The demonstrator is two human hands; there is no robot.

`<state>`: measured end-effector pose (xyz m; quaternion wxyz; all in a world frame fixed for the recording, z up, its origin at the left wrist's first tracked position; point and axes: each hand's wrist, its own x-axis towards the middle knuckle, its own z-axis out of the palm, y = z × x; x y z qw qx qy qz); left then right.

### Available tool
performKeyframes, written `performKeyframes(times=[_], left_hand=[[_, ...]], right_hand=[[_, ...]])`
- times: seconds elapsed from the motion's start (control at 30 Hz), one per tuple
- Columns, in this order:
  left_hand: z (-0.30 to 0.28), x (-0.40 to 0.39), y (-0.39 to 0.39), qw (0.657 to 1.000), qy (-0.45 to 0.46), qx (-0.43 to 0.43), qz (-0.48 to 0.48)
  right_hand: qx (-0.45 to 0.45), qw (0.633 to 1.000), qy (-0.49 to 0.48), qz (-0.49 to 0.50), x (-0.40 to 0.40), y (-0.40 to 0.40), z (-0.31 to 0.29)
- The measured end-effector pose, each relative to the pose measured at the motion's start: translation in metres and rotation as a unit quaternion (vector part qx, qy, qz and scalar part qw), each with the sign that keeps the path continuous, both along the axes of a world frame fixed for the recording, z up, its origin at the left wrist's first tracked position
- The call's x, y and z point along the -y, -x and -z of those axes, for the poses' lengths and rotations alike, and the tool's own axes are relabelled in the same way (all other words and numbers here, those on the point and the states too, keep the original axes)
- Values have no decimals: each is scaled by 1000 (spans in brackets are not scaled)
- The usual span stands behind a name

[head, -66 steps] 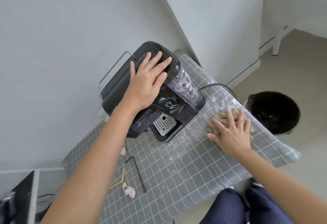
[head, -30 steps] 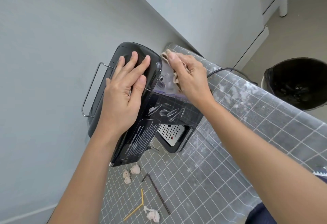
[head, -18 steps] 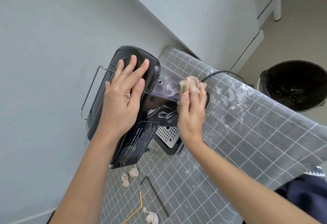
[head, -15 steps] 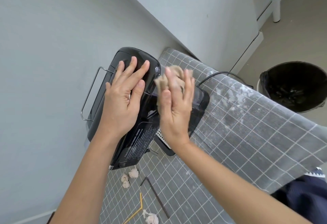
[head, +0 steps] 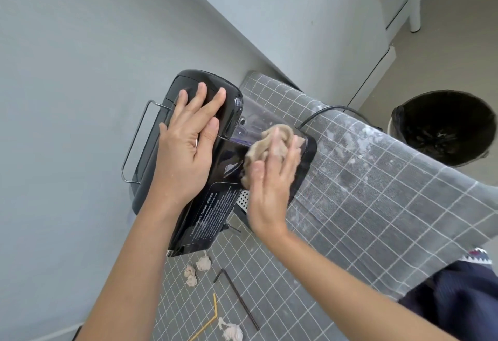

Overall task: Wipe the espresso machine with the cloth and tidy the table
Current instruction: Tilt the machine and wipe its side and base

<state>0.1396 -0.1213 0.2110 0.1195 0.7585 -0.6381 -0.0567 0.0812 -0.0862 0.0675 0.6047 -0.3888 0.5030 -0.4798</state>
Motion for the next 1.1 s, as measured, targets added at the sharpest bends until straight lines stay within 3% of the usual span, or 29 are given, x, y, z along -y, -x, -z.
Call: performKeyframes(times=[0.07, 0.13, 0.3, 0.43, 0.53, 0.6, 0.67, 0.77, 0.87, 0.97, 1.1], left_hand=[[0, 0, 0, 1000, -1, 3, 1], [0, 0, 0, 1000, -4, 4, 2], [0, 0, 0, 1000, -3, 0, -2], [1, -1, 1, 1000, -1, -1, -3], [1, -1, 0, 1000, 0, 4, 0], [1, 0, -1, 1000, -1, 5, 1], [1, 1, 0, 1000, -4, 6, 0], [0, 1, 0, 1000, -5, 5, -2], [1, 1, 0, 1000, -5, 6, -4], [0, -1, 2, 1000, -6, 3, -9], [-1, 0, 3, 1000, -6, 4, -8]], right_hand=[[-7, 996, 84, 20, 3, -1, -22], [-4, 994, 98, 42, 31, 3, -29], [-18, 999, 19, 45, 78, 10, 23], [-25, 999, -44, 15, 29, 7, 46], [-50, 997, 51, -28, -9, 1, 12], [-59, 991, 123, -4, -2, -3, -7], [-47, 989, 136, 24, 27, 1, -19], [-34, 991, 125, 36, 73, 13, -25], [-7, 999, 39, 37, 92, 13, -17], [-13, 1000, -17, 20, 68, 14, -7], [-11, 1000, 21, -6, 29, 17, -34]])
